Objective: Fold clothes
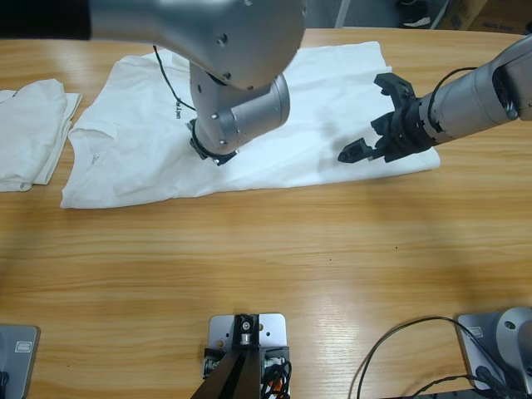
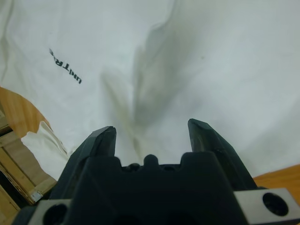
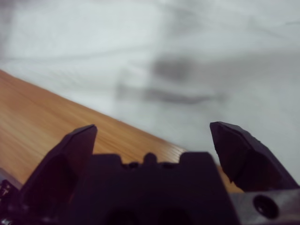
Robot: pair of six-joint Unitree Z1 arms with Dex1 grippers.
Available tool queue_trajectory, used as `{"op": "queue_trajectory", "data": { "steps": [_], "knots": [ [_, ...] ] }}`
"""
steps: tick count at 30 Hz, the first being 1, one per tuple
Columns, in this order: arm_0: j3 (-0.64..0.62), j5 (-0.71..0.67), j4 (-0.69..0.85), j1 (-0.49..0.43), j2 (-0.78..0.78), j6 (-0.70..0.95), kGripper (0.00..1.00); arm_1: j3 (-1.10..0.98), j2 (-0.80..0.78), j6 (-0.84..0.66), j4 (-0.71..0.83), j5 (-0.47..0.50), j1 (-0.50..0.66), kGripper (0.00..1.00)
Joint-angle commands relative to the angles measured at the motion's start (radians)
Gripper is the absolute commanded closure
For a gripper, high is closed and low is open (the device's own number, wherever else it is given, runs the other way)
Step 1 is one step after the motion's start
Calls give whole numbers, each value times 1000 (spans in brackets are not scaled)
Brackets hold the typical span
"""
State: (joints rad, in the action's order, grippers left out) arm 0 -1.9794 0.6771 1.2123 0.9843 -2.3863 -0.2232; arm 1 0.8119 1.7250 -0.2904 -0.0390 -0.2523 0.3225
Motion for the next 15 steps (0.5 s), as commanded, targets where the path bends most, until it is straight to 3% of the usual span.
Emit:
{"op": "queue_trajectory", "data": {
  "steps": [1, 11, 15],
  "knots": [
    [-34, 28, 18, -29, -94, -4, 400, -48, 27, 16, 4, -21, 6, 55],
    [-61, 27, 18, -57, -115, 21, 405, -50, 40, 20, 12, -20, 0, 87],
    [-92, 27, 35, -57, -133, 35, 515, -50, 54, 21, 18, -21, 0, 92]
  ]
}}
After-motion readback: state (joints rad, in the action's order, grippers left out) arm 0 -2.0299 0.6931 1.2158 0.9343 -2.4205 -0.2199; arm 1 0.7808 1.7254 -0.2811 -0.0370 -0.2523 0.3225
